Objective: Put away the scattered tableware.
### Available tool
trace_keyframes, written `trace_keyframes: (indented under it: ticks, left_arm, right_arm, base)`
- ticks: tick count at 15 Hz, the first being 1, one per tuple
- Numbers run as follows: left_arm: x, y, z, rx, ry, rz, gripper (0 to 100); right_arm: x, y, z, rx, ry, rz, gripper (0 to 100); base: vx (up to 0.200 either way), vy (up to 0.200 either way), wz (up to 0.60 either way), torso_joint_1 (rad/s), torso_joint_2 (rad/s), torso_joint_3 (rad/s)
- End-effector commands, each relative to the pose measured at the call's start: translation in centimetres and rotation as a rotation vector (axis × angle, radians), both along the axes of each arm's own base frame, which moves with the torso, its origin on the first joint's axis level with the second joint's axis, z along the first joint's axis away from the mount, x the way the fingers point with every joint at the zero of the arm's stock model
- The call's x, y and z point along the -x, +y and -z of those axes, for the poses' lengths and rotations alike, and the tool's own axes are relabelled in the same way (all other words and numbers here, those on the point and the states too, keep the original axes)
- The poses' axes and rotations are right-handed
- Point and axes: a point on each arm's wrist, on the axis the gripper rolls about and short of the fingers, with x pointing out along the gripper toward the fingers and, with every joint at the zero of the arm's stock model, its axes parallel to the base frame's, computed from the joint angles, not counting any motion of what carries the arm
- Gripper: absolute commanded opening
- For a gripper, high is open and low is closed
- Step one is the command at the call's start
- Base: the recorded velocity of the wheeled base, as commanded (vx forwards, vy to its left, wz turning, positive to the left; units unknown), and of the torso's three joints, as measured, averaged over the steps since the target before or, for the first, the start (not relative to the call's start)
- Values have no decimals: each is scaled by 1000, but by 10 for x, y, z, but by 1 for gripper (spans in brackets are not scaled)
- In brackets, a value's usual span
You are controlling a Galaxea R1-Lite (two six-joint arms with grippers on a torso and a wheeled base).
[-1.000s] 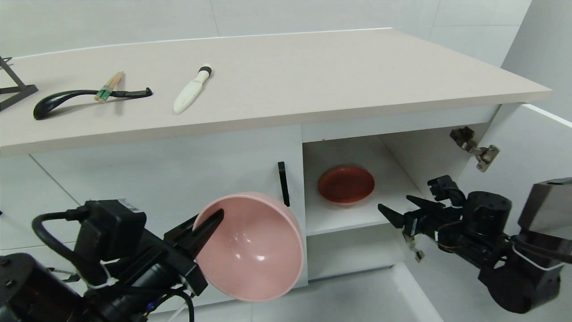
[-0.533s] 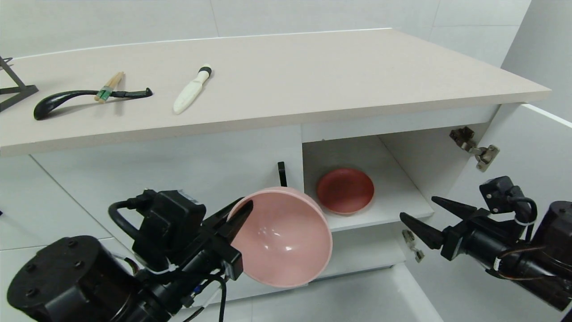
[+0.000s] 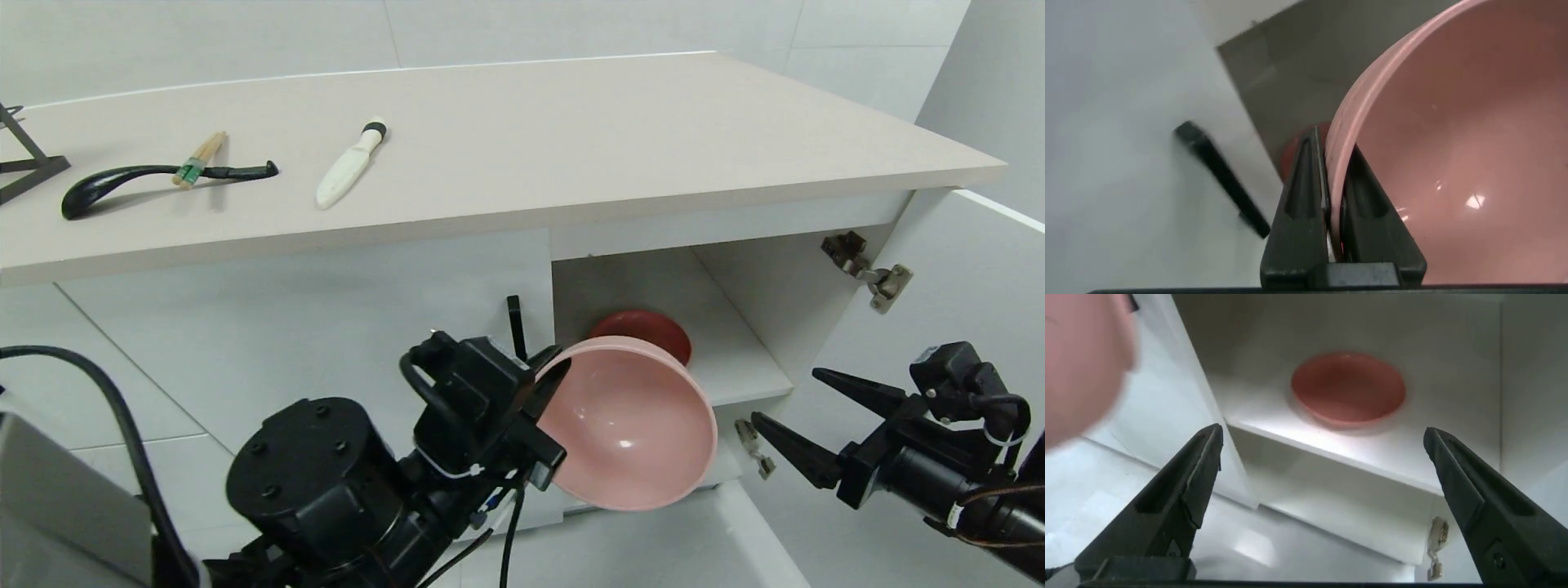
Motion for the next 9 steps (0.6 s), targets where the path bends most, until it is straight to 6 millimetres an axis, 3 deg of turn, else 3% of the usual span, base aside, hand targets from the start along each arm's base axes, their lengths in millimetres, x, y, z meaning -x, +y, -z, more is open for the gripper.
trace_keyframes:
  ticks: [1, 4, 7, 9]
  left_arm:
    - [-14, -18, 12, -45, -18, -3, 0]
    - [-24, -40, 18, -36, -35, -12, 0]
    - [-29, -52, 33, -59, -15, -10, 0]
    - [-40, -65, 35, -3, -8, -107, 0]
  right_arm:
    - [2, -1, -5, 1, -29, -2, 100]
    - [-2, -1, -20, 9, -125, 4, 100]
    - [1, -4, -23, 18, -144, 19, 100]
    - [6, -5, -30, 6, -179, 17, 100]
  base:
    - [0, 0, 0, 0, 0, 0]
    - [0, 0, 0, 0, 0, 0]
    - [0, 0, 0, 0, 0, 0]
    - [0, 0, 0, 0, 0, 0]
